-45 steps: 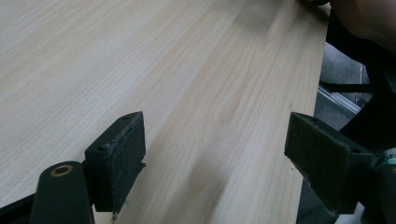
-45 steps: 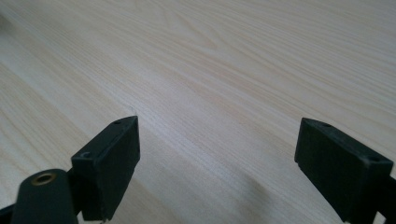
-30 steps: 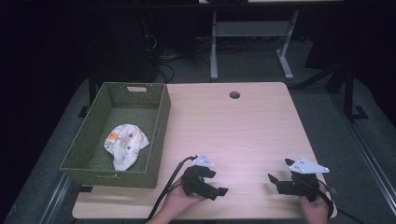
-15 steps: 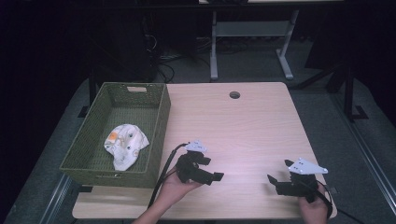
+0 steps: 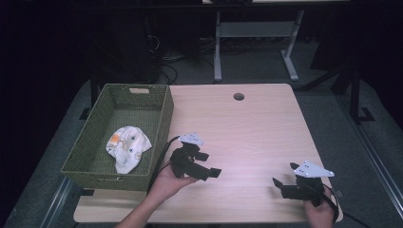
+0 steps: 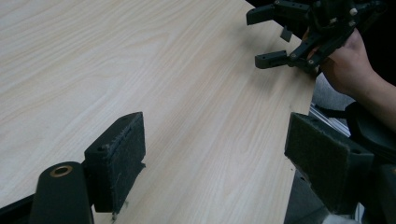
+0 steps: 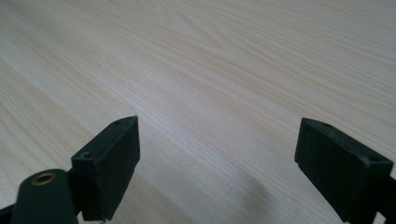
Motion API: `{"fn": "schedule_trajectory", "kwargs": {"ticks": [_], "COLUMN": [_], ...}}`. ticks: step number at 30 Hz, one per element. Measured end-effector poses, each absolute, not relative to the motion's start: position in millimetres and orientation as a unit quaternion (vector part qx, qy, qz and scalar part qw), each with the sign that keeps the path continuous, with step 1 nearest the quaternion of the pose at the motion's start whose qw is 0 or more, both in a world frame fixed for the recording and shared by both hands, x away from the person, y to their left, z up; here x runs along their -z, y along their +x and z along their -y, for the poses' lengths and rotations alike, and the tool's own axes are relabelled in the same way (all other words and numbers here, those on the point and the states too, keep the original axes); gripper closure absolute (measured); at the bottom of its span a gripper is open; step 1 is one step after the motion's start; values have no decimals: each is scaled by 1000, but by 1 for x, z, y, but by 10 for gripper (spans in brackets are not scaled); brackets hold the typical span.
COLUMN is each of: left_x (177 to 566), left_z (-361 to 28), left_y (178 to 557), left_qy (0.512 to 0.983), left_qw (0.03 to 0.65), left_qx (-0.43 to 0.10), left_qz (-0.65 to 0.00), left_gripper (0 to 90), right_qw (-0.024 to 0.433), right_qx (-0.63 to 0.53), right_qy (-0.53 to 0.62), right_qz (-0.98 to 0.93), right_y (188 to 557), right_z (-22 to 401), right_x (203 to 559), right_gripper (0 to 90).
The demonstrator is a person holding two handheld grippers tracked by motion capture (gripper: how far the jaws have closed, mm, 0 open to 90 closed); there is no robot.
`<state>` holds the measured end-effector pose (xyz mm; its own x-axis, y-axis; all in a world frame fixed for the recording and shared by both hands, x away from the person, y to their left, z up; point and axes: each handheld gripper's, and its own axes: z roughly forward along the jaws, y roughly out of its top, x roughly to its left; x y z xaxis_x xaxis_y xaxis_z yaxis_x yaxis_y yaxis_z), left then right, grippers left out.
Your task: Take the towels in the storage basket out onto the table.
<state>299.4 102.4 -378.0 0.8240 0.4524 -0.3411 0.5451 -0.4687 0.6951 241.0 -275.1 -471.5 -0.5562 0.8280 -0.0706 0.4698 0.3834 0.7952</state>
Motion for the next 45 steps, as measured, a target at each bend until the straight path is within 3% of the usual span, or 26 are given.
{"fn": "schedule_trajectory", "kwargs": {"ticks": [17,45], "left_x": [316,310], "left_z": [-166,-277], "left_y": [322,356], "left_qy": [833,793], "left_qw": [449,443], "left_qx": [61,29], "left_qz": [-316,-418], "left_gripper": [198,198], "right_qw": [240,239], "right_qx": [-379,-377], "right_qy": [406,408], "right_qz": [-797,-796], "right_y": [240,240], "right_z": [276,276], "right_x": [470,471], "right_gripper": [137,137]}}
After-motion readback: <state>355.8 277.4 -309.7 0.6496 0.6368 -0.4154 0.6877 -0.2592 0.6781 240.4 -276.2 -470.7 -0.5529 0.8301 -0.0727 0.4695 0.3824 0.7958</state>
